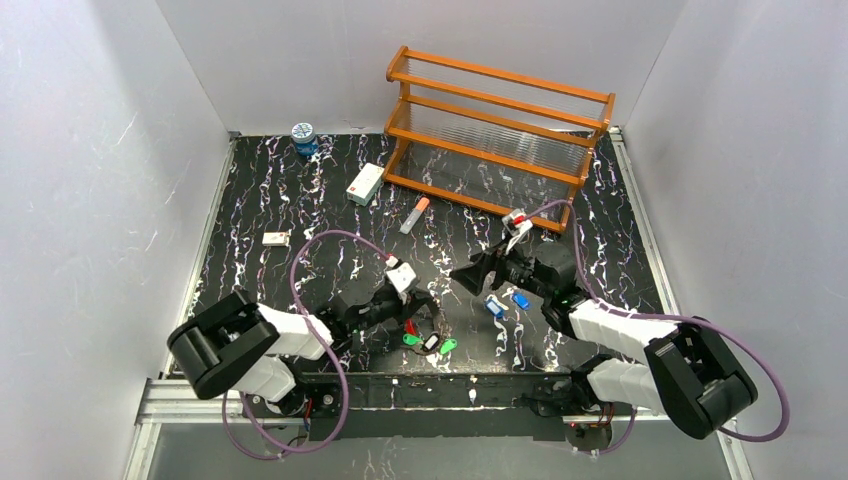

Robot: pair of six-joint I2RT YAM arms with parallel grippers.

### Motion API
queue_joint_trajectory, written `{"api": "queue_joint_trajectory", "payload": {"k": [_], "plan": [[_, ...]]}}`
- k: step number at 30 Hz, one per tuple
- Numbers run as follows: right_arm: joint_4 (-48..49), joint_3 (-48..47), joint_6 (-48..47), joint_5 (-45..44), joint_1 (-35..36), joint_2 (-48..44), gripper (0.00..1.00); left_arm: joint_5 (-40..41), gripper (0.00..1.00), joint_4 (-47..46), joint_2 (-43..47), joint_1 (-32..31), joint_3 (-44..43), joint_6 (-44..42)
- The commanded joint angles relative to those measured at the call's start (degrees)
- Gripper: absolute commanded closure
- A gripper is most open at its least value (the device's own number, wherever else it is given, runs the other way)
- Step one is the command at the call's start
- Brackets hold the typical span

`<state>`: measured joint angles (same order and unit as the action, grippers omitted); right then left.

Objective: Put the keys on the keyring

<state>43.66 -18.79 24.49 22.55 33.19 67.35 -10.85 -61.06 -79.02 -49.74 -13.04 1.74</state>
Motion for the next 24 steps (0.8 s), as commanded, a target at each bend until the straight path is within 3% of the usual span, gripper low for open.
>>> {"api": "queue_joint_trajectory", "payload": {"k": [1, 4, 8, 13, 24], "plan": [[-5.26, 0.01, 6.51, -3.41, -2.89, -1.79, 0.02, -0.16, 1.0, -13.99, -3.64, -0.13, 1.28, 1.61], [-14.76, -2.96, 6.45, -4.21, -4.23, -1.83, 0.01, -0.06, 1.0, -27.77, -7.06, -0.11, 5.39, 2.83], [-24.21, -6.08, 5.75, -4.65, -4.55, -1.14, 0.01, -0.82, 1.0, -34.58, -8.86, -0.11, 7.13, 3.29], [-36.48, -10.15, 5.04, -7.98, -4.63, -0.46, 0.02, 0.31, 1.0, -35.8, -6.54, -0.1, 8.94, 1.8], [-52.66, -14.71, 4.51, -15.64, -4.63, -2.14, 0.12, 4.03, 1.0, -31.87, 2.96, -0.16, 12.89, -0.22]]}}
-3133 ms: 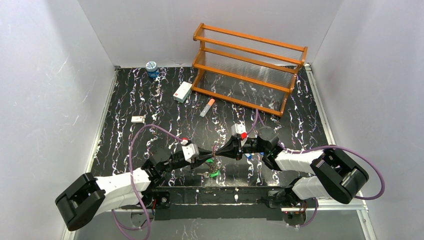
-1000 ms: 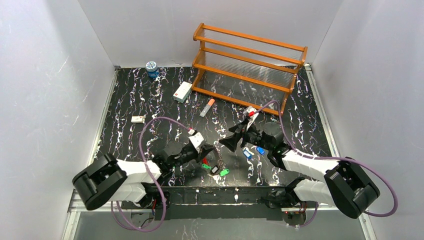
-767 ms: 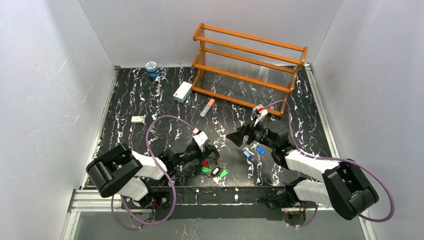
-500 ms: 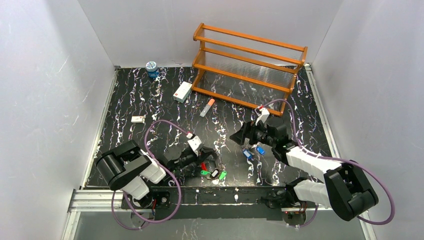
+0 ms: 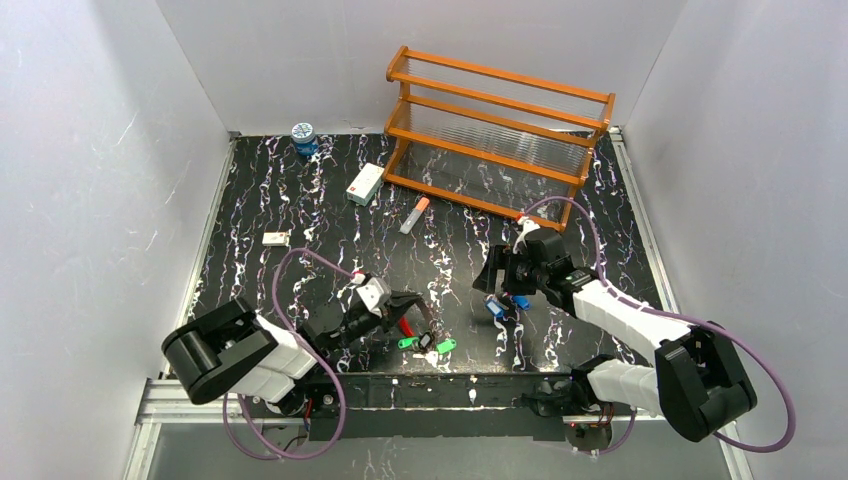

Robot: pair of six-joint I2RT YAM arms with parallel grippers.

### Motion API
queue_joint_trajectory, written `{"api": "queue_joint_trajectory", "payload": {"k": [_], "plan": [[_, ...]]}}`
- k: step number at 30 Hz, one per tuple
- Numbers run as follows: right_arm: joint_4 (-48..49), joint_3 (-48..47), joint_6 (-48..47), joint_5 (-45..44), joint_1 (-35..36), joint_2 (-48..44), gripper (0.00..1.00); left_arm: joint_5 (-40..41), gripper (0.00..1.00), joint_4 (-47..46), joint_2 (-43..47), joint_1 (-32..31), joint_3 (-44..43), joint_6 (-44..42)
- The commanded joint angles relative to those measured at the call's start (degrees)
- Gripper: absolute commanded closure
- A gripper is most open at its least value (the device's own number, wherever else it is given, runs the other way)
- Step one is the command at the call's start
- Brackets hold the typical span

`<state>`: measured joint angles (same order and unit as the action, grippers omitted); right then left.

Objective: Put the keys on the keyring

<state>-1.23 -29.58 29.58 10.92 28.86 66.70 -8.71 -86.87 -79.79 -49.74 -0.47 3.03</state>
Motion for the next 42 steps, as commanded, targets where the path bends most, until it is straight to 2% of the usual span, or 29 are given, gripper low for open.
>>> {"api": "queue_joint_trajectory", "payload": {"k": [1, 13, 17, 21, 25, 31, 36, 42], "plan": [[-8.72, -4.31, -0.44, -4.49, -0.3, -1.53, 0.12, 1.79, 1.0, -5.24, 4.48, -0.11, 0.3, -1.62], [-12.56, -3.99, 1.13, -18.65, -0.81, -4.22, 0.27, 0.05, 1.0, -0.9, 7.54, -0.13, 0.3, -1.39], [-12.49, -4.02, 1.42, -22.54, -1.69, -3.63, 0.38, -0.49, 1.0, -0.63, 7.54, -0.12, -0.01, -0.86], [-11.41, -4.56, 1.09, -20.44, -4.24, -1.34, 0.45, -0.77, 1.0, -0.28, 7.37, -0.17, -0.41, -0.66], [-10.67, -5.06, -0.02, -13.42, -7.95, 1.34, 0.5, -0.86, 1.0, 0.24, 7.6, -0.12, -0.5, -0.5], [-8.24, -3.83, -0.99, -4.37, -10.93, 2.79, 0.64, 0.03, 1.0, 1.79, 7.98, -0.16, -0.46, -0.39], [-7.7, -4.06, -1.18, -2.75, -12.22, 5.55, 0.75, 0.18, 1.0, 2.47, 8.29, -0.11, -0.58, -0.39], [-8.87, -4.81, -2.06, -4.0, -12.75, 6.98, 0.75, 0.1, 1.0, 2.97, 8.6, -0.1, -0.85, -0.47]]}}
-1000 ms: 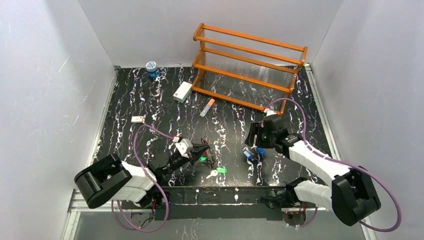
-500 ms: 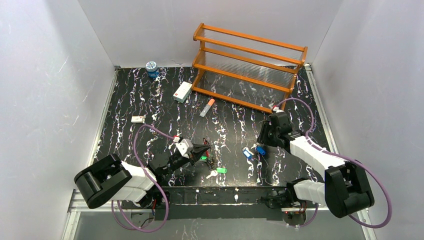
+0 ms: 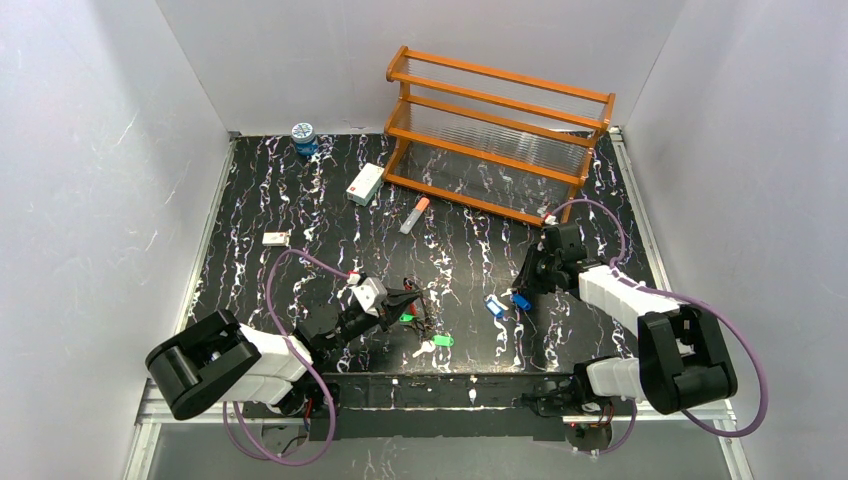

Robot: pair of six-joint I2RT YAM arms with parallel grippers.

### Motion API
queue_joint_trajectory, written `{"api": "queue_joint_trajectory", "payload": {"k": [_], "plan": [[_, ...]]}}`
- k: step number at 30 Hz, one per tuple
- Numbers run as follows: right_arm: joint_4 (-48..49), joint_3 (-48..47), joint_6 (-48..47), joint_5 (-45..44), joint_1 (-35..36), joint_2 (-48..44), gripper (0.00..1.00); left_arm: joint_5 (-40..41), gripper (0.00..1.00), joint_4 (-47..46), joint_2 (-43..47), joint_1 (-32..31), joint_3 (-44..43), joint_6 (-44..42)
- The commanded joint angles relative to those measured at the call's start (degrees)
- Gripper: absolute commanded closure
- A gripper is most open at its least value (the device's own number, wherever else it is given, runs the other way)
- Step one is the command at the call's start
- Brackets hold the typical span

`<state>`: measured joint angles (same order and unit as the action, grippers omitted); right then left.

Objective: Put the keys on the keyring

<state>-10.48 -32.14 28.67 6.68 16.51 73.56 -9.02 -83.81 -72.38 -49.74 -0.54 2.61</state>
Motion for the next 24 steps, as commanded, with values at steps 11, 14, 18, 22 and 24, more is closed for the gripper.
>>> {"api": "queue_joint_trajectory", "payload": {"k": [11, 14, 18, 22, 24], "plan": [[-0.4, -0.83, -1.19, -0.4, -0.43, -2.04, 0.72, 0.41, 1.0, 0.31, 0.64, -0.12, -1.22, 0.13], [-0.85, -0.74, -0.92, -0.11, -0.36, -1.14, 0.74, 0.42, 1.0, 0.31, 0.65, -0.19, -1.31, 0.11], [-1.35, -0.73, -0.37, -0.8, -0.39, -0.46, 0.75, 0.42, 1.0, 0.31, 0.74, -0.17, -1.31, 0.2], [-1.03, -0.56, -0.11, -0.67, -0.39, 0.35, 0.75, 0.37, 1.0, 0.31, 0.92, -0.1, -1.22, 0.38], [-1.06, -0.66, -0.14, -0.42, -0.43, 1.1, 0.75, 0.35, 1.0, 0.31, 0.92, -0.14, -1.22, 0.38]]}}
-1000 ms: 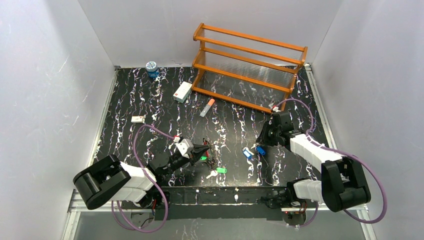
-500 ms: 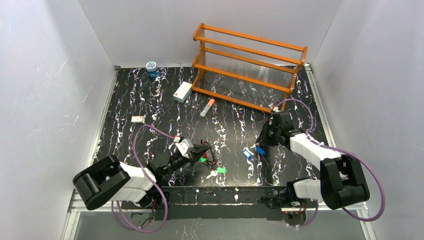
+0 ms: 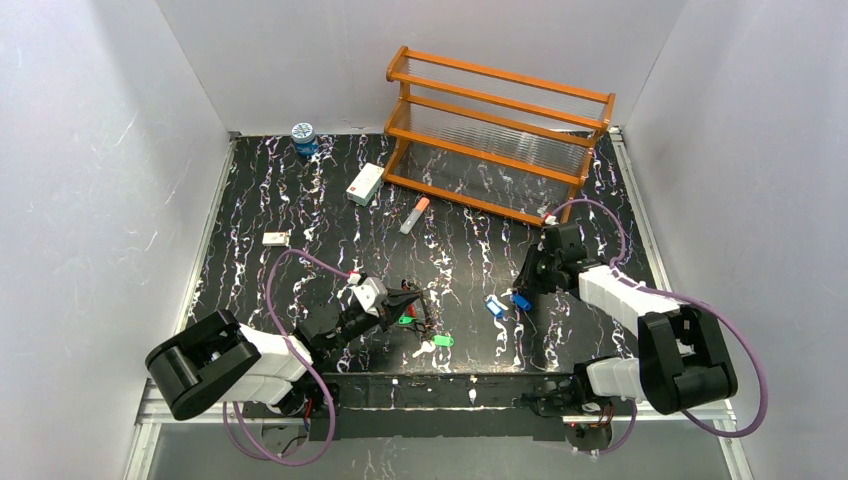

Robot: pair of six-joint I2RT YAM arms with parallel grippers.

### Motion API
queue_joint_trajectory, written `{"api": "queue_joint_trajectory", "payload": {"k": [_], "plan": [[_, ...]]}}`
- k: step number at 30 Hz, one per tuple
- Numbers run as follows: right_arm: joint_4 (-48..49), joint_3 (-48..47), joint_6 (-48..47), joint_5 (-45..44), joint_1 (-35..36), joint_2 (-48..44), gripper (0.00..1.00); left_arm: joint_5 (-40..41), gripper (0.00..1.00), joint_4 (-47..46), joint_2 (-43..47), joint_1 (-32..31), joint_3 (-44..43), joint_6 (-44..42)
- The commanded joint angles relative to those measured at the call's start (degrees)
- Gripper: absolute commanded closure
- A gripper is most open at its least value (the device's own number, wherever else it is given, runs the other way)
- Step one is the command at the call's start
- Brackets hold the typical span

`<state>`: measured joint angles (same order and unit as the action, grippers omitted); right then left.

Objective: Put the keys on the keyring

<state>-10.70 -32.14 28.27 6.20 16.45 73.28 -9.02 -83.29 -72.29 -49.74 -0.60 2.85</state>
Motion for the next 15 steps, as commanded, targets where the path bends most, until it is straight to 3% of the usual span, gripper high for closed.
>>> {"api": "queue_joint_trajectory", "payload": {"k": [1, 7, 12, 15], "plan": [[-0.97, -0.72, 0.29, 0.23, -0.32, 1.71, 0.75, 0.34, 1.0, -0.22, 0.84, -0.14, -1.16, 0.14], [-0.88, -0.88, 0.12, 3.01, -0.29, 3.19, 0.78, 0.45, 1.0, -0.12, 1.26, -0.14, -0.99, 0.21], [-0.98, -0.89, -0.05, 4.51, -0.34, 2.49, 0.98, 0.41, 1.0, -0.12, 1.18, -0.11, -0.98, 0.22], [-1.25, -1.53, -0.88, 4.64, -0.32, 1.47, 0.99, 0.43, 1.0, -0.05, 1.59, -0.11, -0.83, 0.33]]}}
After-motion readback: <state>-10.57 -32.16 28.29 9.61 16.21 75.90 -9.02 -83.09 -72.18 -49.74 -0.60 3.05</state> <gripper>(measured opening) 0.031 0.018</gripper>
